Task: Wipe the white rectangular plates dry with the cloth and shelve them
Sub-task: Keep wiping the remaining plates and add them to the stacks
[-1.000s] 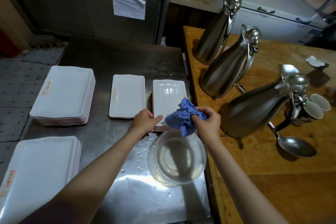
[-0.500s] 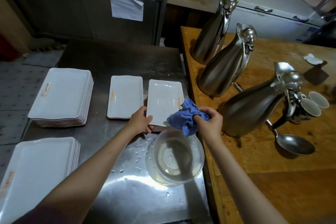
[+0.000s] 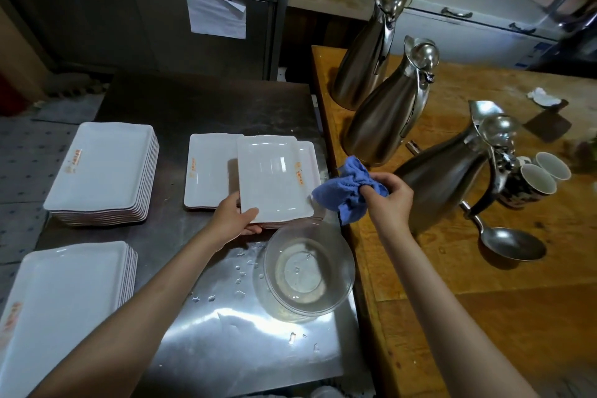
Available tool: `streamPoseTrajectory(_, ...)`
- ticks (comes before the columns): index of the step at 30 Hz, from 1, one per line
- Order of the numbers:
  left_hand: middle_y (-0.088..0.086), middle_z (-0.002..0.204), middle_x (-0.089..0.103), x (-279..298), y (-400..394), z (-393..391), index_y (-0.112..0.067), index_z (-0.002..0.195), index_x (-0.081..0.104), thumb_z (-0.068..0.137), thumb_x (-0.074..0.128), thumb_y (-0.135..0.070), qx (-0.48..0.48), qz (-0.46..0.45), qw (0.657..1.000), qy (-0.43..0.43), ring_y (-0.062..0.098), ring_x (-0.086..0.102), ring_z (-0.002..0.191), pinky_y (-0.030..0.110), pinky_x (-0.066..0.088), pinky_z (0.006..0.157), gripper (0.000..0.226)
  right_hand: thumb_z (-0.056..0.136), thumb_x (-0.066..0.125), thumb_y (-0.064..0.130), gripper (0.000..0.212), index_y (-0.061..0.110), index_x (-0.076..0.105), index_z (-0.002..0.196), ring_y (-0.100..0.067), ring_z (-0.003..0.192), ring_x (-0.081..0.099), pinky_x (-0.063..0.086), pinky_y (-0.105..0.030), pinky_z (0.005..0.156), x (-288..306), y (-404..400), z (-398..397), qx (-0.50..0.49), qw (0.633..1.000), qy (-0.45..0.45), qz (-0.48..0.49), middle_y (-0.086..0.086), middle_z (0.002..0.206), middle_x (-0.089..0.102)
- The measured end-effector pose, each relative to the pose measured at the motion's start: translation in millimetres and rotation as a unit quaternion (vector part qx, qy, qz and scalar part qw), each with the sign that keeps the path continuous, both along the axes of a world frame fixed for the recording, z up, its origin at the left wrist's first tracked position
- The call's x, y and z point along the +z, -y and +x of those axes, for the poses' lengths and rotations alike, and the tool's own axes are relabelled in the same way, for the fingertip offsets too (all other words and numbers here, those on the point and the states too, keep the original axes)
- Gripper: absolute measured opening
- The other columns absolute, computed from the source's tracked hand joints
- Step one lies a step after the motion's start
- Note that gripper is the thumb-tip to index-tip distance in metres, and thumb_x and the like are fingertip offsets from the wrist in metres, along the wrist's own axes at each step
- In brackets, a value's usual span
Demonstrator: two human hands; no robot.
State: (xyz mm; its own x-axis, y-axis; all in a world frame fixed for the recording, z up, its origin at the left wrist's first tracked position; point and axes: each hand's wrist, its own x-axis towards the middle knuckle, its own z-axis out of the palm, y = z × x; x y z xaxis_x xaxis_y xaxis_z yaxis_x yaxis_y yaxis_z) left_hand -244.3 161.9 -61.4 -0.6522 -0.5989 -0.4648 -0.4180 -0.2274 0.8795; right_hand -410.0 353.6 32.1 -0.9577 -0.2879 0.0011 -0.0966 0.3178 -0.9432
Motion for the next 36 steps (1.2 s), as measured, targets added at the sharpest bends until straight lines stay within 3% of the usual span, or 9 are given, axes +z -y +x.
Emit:
streamPoseTrajectory(3, 0.014, 0.085, 0.066, 5.1, -8.2, 6.1, -0.006, 0.124, 0.045, 0.094, 0.053, -0.004, 0.003, 0.005, 1.0, -0.007, 0.013, 0.065, 0.049, 0.026, 0.058, 0.059, 0.031, 0.083, 0.063, 0.001, 0.018, 0.016, 0.065, 0.093, -0.008, 0.086, 0.063, 0.056, -0.024, 0.071, 1.9, -2.2, -1.5, -0.019, 1.0, 0.003, -0.002, 0.008, 0.09, 0.062)
streamPoseTrajectory(5, 0.012, 0.083, 0.066, 8.9, -14.8, 10.7, -0.013, 0.123, 0.041, 0.094, 0.053, -0.004, 0.002, 0.008, 1.0, -0.011, 0.012, 0.065, 0.048, 0.024, 0.057, 0.054, 0.033, 0.083, 0.063, 0.001, 0.019, 0.018, 0.065, 0.092, -0.007, 0.085, 0.063, 0.056, -0.023, 0.07, 2.1, -3.8, -1.5, -0.028, 1.0, 0.003, -0.002, 0.008, 0.091, 0.062)
streamPoseTrajectory(11, 0.01, 0.091, 0.065, 13.4, -34.7, 22.8, -0.013, 0.124, 0.038, 0.095, 0.049, -0.001, -0.024, -0.003, 0.999, -0.032, 0.013, 0.062, 0.044, 0.021, 0.051, 0.046, 0.033, 0.083, 0.064, 0.002, 0.019, 0.018, 0.065, 0.093, -0.005, 0.084, 0.062, 0.056, -0.023, 0.07, 1.4, -9.5, 0.2, -0.05, 0.998, 0.021, 0.005, 0.009, 0.089, 0.062)
streamPoseTrajectory(17, 0.01, 0.116, 0.062, 4.1, -48.4, 32.1, -0.023, 0.13, 0.04, 0.093, 0.05, -0.003, -0.048, -0.081, 0.995, -0.043, 0.032, 0.069, 0.062, 0.043, 0.058, 0.058, 0.042, 0.082, 0.065, 0.004, 0.023, 0.027, 0.062, 0.084, -0.009, 0.087, 0.063, 0.058, -0.032, 0.077, -1.9, -16.1, 1.6, -0.052, 0.998, 0.024, 0.017, 0.011, 0.089, 0.061)
streamPoseTrajectory(22, 0.006, 0.113, 0.063, 12.7, -61.9, 35.2, -0.02, 0.135, 0.038, 0.094, 0.046, -0.005, -0.052, -0.145, 0.988, -0.021, 0.024, 0.068, 0.051, 0.023, 0.052, 0.049, 0.044, 0.082, 0.065, 0.003, 0.028, 0.03, 0.06, 0.079, -0.008, 0.085, 0.063, 0.058, -0.031, 0.076, -1.6, -21.2, 3.4, -0.055, 0.998, 0.029, 0.019, 0.011, 0.086, 0.061)
streamPoseTrajectory(28, 0.002, 0.118, 0.063, 15.1, -64.1, 40.4, -0.019, 0.137, 0.038, 0.094, 0.044, -0.009, -0.059, -0.2, 0.978, 0.004, 0.019, 0.068, 0.051, 0.019, 0.052, 0.054, 0.045, 0.082, 0.065, 0.003, 0.025, 0.027, 0.061, 0.081, -0.006, 0.082, 0.062, 0.057, -0.03, 0.075, -3.1, -25.9, 7.2, -0.056, 0.998, 0.025, 0.023, 0.011, 0.086, 0.06)
streamPoseTrajectory(34, -0.001, 0.111, 0.065, 13.9, -63.4, 42.4, -0.023, 0.134, 0.04, 0.092, 0.043, -0.012, -0.067, -0.241, 0.968, 0.011, 0.016, 0.066, 0.05, 0.037, 0.057, 0.061, 0.043, 0.081, 0.065, 0.001, 0.028, 0.028, 0.06, 0.078, -0.007, 0.083, 0.062, 0.057, -0.029, 0.075, -4.8, -27.7, 10.1, -0.053, 0.998, 0.029, 0.02, 0.01, 0.085, 0.06)
streamPoseTrajectory(36, 0.0, 0.108, 0.065, 13.0, -63.5, 43.1, -0.023, 0.134, 0.04, 0.092, 0.042, -0.013, -0.075, -0.266, 0.961, 0.012, 0.014, 0.065, 0.048, 0.036, 0.057, 0.058, 0.043, 0.082, 0.065, 0.001, 0.027, 0.028, 0.06, 0.079, -0.007, 0.084, 0.062, 0.057, -0.029, 0.075, -5.5, -28.0, 10.3, -0.048, 0.998, 0.033, 0.018, 0.01, 0.086, 0.061)
